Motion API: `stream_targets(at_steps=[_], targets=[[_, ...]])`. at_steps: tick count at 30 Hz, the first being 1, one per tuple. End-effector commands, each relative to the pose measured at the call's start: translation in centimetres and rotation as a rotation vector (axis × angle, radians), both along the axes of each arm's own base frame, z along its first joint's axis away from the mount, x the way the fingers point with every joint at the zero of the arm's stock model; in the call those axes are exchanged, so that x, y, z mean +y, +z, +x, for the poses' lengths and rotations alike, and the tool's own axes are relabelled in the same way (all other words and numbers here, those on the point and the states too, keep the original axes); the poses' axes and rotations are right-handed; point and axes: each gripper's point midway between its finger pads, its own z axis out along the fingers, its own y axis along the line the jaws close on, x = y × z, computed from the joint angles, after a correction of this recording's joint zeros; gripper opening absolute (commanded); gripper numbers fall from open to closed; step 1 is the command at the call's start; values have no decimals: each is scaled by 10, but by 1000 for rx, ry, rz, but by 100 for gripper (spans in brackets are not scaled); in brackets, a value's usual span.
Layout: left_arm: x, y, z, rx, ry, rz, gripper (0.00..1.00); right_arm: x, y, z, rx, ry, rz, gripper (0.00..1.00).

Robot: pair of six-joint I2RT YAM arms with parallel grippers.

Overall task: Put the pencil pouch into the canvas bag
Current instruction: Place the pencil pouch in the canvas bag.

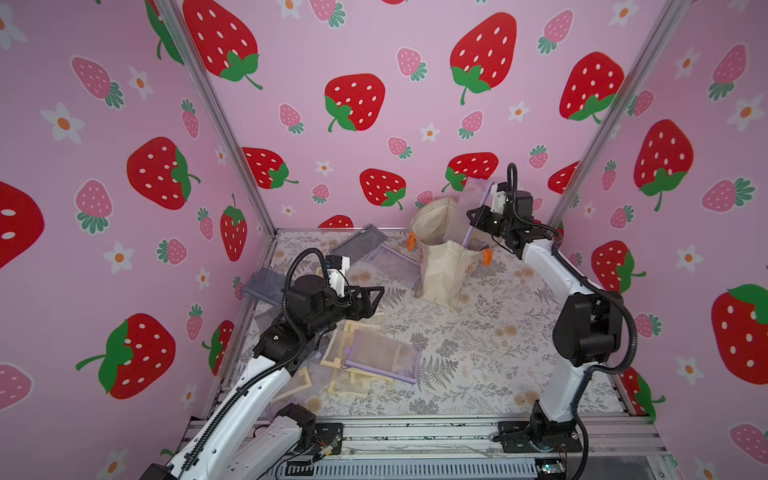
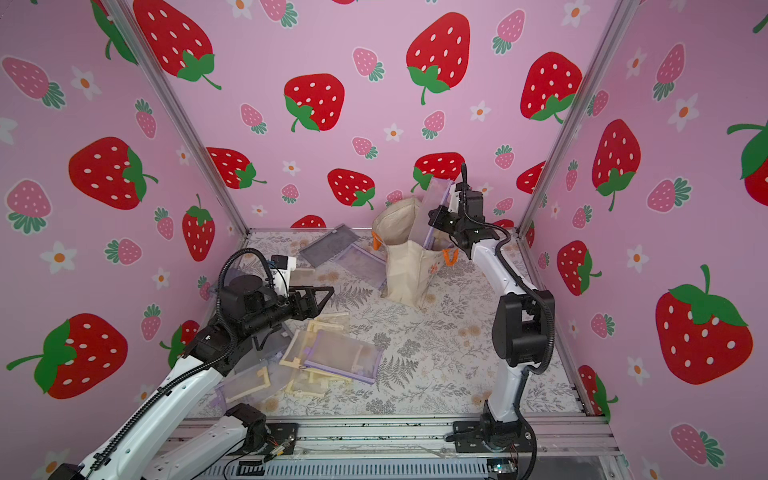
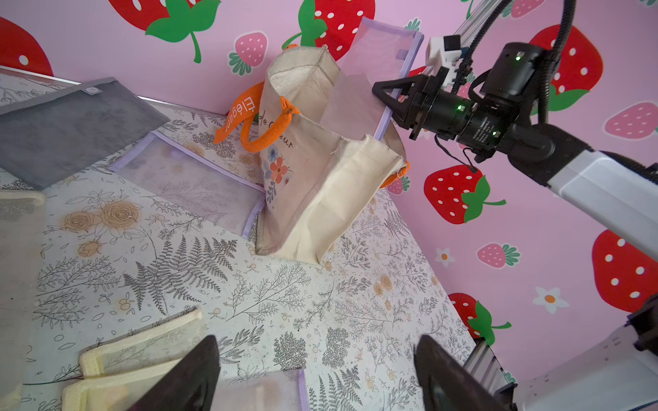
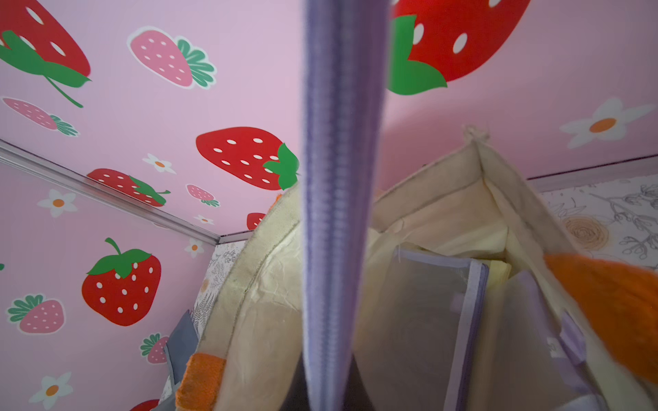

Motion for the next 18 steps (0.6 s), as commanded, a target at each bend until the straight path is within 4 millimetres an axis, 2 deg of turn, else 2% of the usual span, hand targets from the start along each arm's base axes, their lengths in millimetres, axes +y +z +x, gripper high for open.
stream_targets(at_steps=[1, 7, 12, 14, 18], targets=[[1, 6, 3, -39, 3, 6, 88, 7, -8, -2, 0, 20, 22, 0], [0, 4, 5, -37, 5, 4, 88, 14, -29, -13, 43, 36, 10, 0], [0, 4, 5, -36, 7, 5, 87, 12, -40, -17, 71, 34, -22, 0], [2, 2, 4, -31, 12, 10, 87, 10, -39, -20, 77, 35, -43, 10], [3, 1, 2, -32, 14, 12, 87, 0, -34, -27, 68, 15, -115, 42]])
